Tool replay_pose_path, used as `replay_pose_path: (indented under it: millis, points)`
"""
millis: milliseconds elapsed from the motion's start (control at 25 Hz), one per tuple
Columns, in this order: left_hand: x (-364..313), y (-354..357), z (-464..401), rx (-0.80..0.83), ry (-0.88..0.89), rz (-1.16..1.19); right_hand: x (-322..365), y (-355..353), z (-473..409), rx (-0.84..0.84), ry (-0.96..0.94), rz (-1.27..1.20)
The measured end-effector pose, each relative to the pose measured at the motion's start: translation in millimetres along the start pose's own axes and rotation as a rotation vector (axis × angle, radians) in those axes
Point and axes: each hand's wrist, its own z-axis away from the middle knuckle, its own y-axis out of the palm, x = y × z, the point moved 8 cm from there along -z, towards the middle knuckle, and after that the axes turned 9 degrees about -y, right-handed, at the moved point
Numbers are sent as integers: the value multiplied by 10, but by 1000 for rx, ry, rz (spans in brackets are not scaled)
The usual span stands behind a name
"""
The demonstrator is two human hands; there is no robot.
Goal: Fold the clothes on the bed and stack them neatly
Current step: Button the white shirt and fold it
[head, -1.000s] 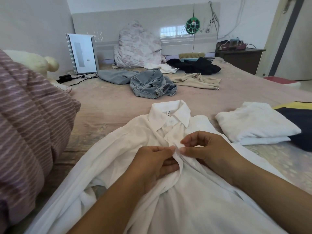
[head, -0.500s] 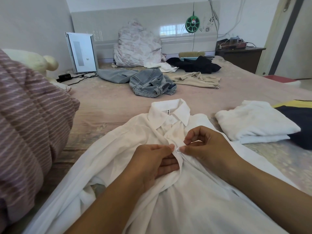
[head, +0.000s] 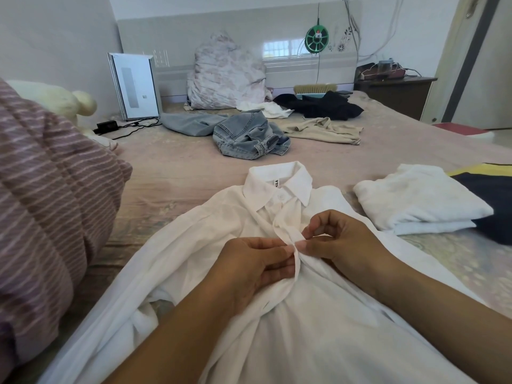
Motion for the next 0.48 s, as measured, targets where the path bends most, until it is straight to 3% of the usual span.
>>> replay_pose_path:
  millis: [480]
  points:
    - [9, -6, 8, -55, 33, -75, 102, 64, 20, 95, -157, 253]
